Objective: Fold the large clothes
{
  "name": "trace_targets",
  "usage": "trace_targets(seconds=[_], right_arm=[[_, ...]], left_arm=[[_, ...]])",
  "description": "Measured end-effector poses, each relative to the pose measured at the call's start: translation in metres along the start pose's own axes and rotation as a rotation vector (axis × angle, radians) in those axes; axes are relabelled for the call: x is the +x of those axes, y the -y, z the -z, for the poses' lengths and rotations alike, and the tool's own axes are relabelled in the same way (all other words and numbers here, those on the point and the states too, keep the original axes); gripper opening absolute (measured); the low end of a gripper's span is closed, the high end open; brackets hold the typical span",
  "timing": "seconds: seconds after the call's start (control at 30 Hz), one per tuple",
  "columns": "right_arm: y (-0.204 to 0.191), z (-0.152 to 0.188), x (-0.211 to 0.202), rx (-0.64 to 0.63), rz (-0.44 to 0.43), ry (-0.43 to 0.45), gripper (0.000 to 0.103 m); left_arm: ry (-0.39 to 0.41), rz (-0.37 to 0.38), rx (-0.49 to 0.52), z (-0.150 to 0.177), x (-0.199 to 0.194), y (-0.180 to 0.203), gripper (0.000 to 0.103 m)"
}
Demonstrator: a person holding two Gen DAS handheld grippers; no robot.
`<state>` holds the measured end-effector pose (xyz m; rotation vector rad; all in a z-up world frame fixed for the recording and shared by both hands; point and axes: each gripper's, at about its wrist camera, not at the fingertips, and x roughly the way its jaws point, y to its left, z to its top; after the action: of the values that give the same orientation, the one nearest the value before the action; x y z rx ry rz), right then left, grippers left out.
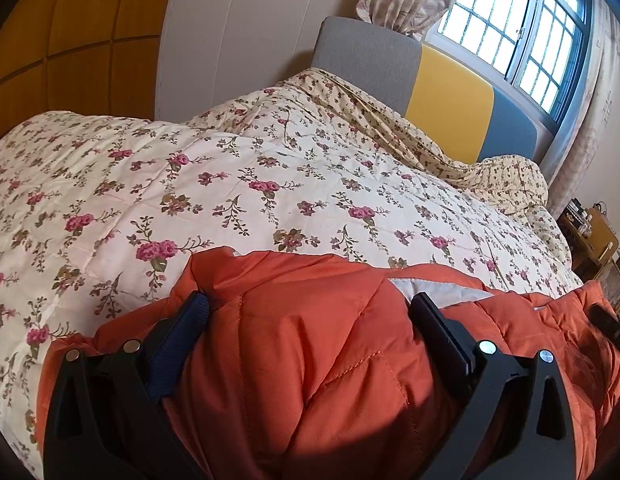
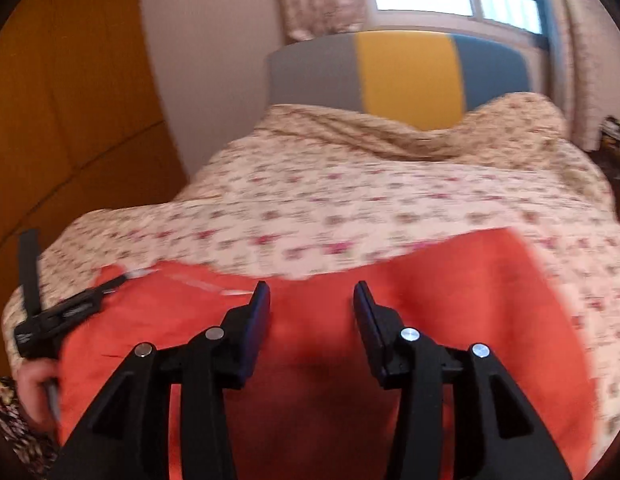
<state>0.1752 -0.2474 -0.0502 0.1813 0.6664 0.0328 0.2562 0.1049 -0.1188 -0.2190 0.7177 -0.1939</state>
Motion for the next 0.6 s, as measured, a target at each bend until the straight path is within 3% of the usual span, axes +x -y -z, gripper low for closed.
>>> trace_targets(seconds=[0.13, 0.37, 0.6], right_arm=[[0.034, 0.002, 0.017, 0.019, 0.058, -0.084, 0.040], [0.030, 0.029, 0.040, -0.020, 0.127, -0.040, 0.041], [0.040, 0.032, 0.048, 0.012, 0.099, -0.062, 0.041]], left_arm=[[-0.001, -0.002, 0.002, 0.000, 0.000, 0.001, 0.100], [-0.001, -0.002, 0.002, 0.000, 0.000, 0.001, 0.100], [-0.002, -0.003, 0.003, 0.000, 0.000, 0.001, 0.100]])
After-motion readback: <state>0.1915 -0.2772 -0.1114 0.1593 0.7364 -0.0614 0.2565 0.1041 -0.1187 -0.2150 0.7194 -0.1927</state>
